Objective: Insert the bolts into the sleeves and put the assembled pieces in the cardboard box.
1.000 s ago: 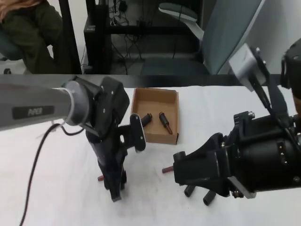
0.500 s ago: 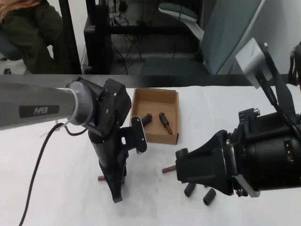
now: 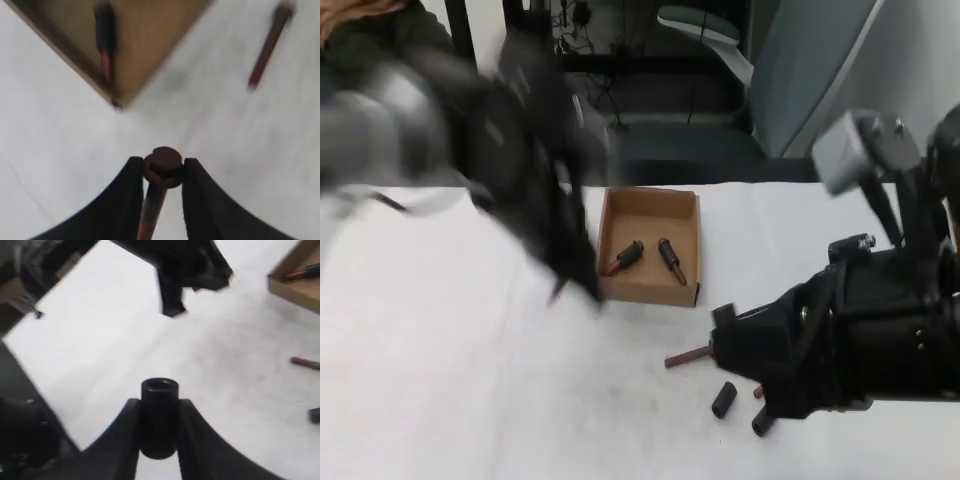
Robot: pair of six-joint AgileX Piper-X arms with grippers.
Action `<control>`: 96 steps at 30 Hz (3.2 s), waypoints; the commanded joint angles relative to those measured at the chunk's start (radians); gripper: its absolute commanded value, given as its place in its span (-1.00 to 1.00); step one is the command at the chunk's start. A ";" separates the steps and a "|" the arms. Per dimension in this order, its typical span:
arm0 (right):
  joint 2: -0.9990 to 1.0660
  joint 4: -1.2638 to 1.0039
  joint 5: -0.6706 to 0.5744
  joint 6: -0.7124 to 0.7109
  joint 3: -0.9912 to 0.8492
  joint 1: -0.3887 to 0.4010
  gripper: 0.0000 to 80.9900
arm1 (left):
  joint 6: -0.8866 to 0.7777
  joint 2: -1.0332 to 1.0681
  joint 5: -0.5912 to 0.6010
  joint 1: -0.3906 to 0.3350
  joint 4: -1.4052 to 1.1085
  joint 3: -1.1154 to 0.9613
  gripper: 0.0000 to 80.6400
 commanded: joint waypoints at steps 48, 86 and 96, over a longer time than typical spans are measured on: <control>0.416 -1.258 0.221 -0.274 0.283 0.057 -0.99 | -0.539 -0.578 0.014 -0.191 -1.021 0.668 -0.95; 0.416 -1.461 0.211 -0.424 0.281 0.125 -0.99 | -0.604 -0.560 -0.050 -0.187 -1.015 0.668 0.74; 0.416 -1.240 0.362 -0.264 0.283 0.073 -0.99 | -0.534 -0.612 -0.096 -0.187 -1.394 0.665 0.74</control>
